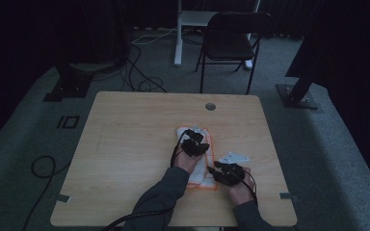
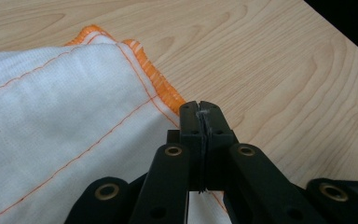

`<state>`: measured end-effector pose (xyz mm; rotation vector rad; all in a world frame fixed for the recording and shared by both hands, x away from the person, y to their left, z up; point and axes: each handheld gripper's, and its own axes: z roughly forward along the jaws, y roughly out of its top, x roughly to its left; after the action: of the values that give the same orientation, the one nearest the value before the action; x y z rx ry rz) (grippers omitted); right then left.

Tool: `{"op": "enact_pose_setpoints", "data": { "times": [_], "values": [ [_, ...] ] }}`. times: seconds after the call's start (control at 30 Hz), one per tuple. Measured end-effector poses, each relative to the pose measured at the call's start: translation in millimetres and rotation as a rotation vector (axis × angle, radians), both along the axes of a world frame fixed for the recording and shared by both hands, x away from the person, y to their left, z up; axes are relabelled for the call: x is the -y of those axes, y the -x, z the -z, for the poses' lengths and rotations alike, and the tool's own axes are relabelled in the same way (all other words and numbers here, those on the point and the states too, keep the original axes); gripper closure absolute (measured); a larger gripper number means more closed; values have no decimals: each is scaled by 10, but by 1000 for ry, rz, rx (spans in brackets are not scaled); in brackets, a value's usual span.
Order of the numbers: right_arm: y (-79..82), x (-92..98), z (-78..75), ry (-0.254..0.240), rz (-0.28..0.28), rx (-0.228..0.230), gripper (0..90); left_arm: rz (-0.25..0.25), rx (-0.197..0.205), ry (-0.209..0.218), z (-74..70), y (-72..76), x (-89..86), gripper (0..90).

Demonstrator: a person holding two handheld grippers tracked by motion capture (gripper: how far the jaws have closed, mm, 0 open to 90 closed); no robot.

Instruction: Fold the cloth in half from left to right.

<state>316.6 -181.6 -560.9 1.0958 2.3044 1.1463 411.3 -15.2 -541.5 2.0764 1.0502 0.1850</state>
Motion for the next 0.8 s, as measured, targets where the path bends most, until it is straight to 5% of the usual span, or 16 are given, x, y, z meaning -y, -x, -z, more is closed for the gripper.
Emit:
{"op": "enact_pose_setpoints", "data": {
  "times": [0.53, 0.8],
  "values": [
    [-98, -116, 81, -41, -85, -75, 606, -22, 19, 36, -94, -1, -42, 900],
    [-200, -105, 84, -80, -91, -93, 535, -25, 22, 39, -113, 1, -43, 900]
  ]
}}
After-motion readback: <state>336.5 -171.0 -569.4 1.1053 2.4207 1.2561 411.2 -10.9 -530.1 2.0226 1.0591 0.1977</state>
